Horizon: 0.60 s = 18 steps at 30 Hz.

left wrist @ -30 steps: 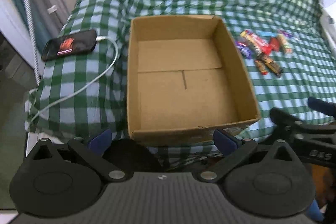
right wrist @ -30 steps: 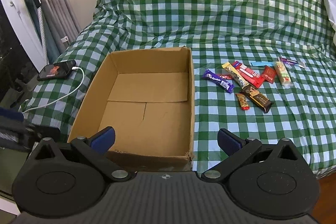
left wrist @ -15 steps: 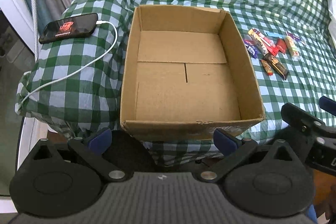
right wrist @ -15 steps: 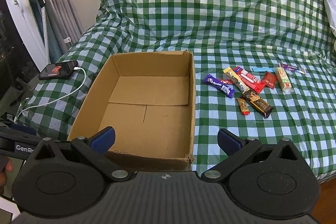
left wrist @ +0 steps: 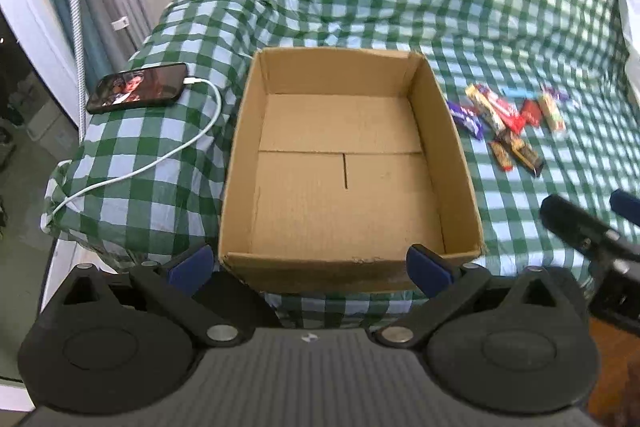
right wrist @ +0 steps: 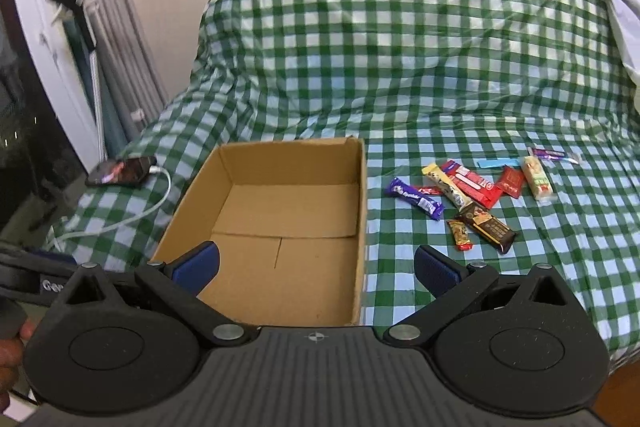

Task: Organize snacks

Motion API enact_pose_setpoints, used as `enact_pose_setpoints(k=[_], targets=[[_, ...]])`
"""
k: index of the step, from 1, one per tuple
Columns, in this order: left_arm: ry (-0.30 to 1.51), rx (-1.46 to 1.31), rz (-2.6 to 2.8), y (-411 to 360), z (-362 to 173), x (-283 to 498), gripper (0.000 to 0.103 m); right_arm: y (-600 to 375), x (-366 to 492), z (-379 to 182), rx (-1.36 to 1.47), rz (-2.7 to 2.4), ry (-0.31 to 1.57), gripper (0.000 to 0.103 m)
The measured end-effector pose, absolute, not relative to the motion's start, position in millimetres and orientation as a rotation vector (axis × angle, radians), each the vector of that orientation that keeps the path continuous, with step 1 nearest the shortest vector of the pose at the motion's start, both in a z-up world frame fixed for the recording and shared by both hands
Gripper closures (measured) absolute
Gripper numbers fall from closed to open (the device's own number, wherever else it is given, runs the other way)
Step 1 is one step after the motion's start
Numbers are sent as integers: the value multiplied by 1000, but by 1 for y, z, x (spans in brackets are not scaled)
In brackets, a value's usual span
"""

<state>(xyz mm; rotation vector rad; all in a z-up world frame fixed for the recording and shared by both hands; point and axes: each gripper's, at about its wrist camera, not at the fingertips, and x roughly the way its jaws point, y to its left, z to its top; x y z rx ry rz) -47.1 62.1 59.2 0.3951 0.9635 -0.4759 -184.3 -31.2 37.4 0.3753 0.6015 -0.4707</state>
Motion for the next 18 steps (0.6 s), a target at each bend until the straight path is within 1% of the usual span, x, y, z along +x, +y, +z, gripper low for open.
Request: enact_pose_setpoints(k=[12,18], targets=[[976,523,-548,-11,41,-81,0,-96,-244,18,454,-642,549,0],[1004,567,-586,-52,25,-90,0,-129,-273,0,481,-736,558,0]])
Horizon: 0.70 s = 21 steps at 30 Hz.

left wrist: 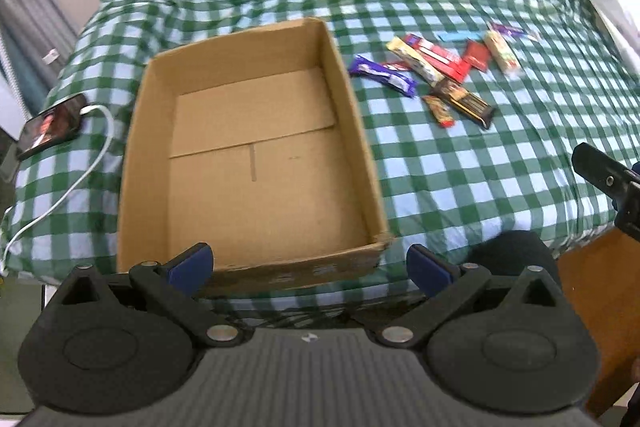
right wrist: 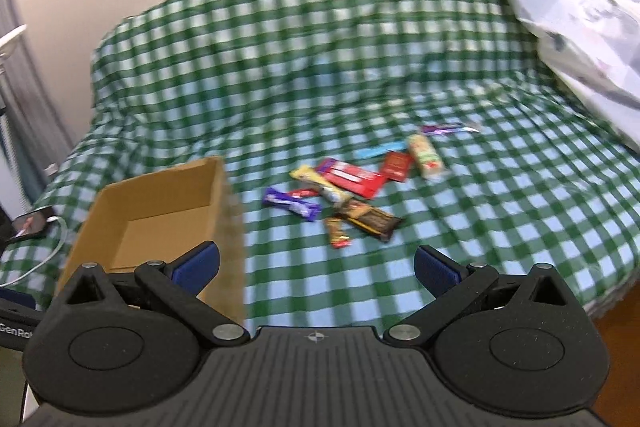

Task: Organize snacks
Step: 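Grasp the yellow wafer with the left tool while the right grasps the dark biscuit pack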

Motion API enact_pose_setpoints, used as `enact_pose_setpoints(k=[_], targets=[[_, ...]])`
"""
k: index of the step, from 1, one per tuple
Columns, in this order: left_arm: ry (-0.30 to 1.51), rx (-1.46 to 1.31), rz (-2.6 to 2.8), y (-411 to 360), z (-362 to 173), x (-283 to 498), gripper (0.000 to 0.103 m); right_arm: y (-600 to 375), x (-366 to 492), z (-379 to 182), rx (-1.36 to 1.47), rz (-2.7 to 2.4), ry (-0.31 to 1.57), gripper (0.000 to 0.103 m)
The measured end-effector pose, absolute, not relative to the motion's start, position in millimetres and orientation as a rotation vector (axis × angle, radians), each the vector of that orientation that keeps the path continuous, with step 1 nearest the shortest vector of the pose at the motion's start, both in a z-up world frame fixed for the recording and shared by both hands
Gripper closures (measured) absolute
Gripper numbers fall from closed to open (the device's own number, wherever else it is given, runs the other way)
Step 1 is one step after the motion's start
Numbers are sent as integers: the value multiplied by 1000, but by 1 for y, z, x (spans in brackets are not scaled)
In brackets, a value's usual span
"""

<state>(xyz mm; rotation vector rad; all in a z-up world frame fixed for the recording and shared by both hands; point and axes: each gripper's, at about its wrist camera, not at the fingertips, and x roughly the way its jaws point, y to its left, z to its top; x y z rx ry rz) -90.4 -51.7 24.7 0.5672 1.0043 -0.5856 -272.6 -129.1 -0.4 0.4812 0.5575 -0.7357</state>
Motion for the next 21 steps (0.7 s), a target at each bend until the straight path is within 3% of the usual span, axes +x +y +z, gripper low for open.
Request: enact_pose_setpoints(k=[21], targets=[[1120,606,-661,-200,-40,-37,0,-281,-261,-109,530,-826,686,0]])
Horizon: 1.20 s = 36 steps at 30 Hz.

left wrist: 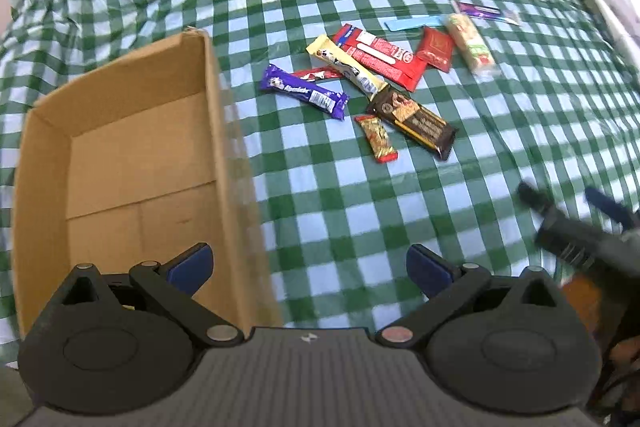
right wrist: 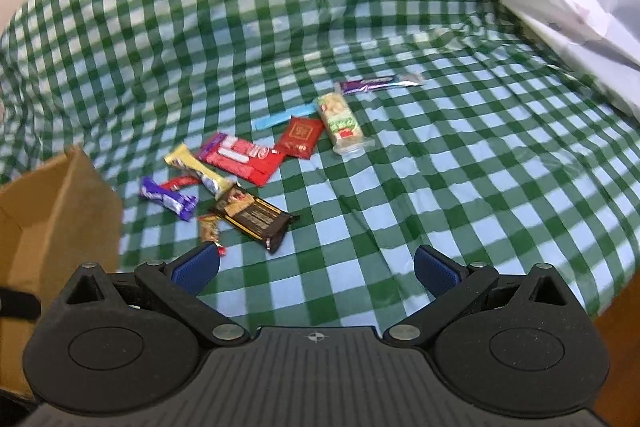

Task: Organize snacks
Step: 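Grasp the yellow wafer with the left tool while the right grasps the dark biscuit pack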

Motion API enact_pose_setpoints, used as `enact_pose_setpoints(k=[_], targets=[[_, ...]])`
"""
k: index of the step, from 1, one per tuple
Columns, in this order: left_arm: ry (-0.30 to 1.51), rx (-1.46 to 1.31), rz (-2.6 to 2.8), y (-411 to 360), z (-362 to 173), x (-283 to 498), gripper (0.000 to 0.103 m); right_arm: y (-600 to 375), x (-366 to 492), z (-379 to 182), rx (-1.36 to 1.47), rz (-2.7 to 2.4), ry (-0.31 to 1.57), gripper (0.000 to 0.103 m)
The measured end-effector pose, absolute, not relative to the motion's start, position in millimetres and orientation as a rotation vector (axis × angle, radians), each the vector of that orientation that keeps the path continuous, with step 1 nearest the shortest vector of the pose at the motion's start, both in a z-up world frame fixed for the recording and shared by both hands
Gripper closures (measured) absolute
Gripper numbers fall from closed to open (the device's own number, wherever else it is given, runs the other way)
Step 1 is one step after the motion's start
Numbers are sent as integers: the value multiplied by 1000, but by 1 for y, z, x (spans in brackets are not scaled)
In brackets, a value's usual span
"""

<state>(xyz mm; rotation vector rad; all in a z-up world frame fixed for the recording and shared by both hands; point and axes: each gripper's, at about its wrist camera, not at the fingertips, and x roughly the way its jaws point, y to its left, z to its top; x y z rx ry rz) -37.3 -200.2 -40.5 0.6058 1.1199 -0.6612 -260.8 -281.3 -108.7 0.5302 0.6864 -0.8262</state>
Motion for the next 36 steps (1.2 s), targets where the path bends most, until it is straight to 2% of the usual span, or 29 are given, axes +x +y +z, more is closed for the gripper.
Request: enact_pose_setpoints(k=[5,11,14,19,22,24,25,26,27,28,29,30,31,33,36], targets=[[1121,575,-639,-235,-59,-12,0,-307,-227,-162,483,-740,793,0],[1125,498,-646,-281,-78,32,0,-341,-166,-207,410,-644,833,0],[1190,432,-629,-309,-99,61,1,-353,-141,-219,338,-610,824,0],[1263,357,-552,-353,-139,104,6,-365,-119,-233,267,-579,832,0],[1275,375,-534,-371,-157,118,12,-367,-116,-240,245,-555,830,0],[1296,374,-507,-376,-169,126,37,-368,-118,-241,234,-539,809,0],[1311,362,-496,-378,-174,130,42,-368,-117,-241,229,-530,807,0],[1313,349,-493,-380,-178,133,64,-369,-117,-241,221,-516,807,0],[1322,341,-492,-380,-180,135,79,-370,-117,-241,213,-496,808,3],[1336,329,-494,-381,-182,138,81,-370,-118,-240,207,-485,813,11],[1332,317,-498,-381,-182,138,87,-370,-120,-238,204,-475,811,19],[1314,318,-512,-382,-179,136,92,-368,-123,-235,204,-461,806,40],[1287,333,-531,-382,-175,132,93,-366,-127,-232,204,-451,804,53],[1241,357,-572,-380,-166,120,96,-363,-134,-227,213,-462,818,62],[1204,347,-645,-363,-145,106,97,-361,-148,-220,272,-532,828,62]])
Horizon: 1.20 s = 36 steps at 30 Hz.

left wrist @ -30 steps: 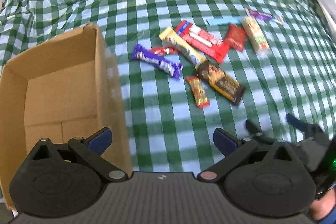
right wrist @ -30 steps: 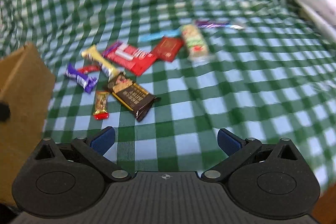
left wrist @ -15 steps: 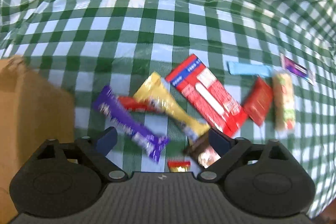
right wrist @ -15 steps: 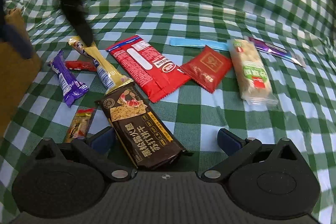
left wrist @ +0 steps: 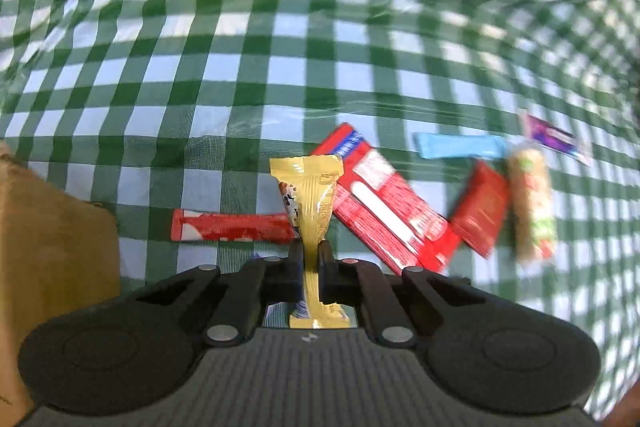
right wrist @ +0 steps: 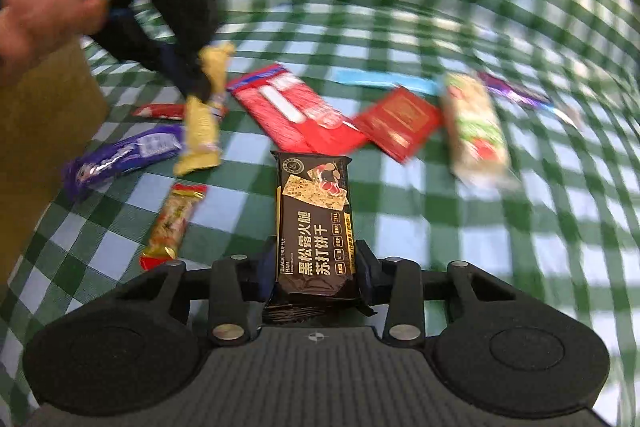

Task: Organize snacks
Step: 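Grasp the yellow wafer with the left tool while the right grasps the dark biscuit pack, then carry the yellow wafer and dark biscuit pack over the cardboard box with both tools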

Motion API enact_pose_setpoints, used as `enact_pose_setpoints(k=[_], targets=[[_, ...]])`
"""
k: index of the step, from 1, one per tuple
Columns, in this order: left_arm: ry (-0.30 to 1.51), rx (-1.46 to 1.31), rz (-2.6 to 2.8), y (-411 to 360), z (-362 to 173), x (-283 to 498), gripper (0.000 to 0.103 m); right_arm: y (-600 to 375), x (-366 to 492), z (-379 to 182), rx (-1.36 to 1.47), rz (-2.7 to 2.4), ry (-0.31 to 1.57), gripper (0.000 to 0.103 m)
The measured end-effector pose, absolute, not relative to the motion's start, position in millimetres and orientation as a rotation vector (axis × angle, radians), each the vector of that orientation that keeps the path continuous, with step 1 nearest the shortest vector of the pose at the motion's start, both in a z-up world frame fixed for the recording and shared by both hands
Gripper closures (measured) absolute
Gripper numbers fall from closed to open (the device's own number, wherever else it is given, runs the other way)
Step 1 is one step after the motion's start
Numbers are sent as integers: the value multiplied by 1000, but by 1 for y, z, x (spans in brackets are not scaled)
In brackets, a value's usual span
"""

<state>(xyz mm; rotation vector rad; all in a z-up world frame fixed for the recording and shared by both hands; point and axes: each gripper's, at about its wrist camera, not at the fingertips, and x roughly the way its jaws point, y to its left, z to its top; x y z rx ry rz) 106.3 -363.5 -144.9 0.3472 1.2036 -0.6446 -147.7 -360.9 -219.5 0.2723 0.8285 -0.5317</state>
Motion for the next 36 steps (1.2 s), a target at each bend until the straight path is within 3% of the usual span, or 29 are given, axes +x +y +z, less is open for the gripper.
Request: enact_pose_setpoints(k=[9,19,29,36], targets=[[1104,224,-817,-280,-51,59,97,-333,-202,-172,415,-691,717,62],[1033,148,-764,-122,25,12,97,-227,-222,-97,430,-608,634,62],[957,92,-611,22,50,6,97,-123,-185,-48,413,-437,629,62],[944,30,-607,71,51,10,97,-81,-161,-32,384,-418,669,62]])
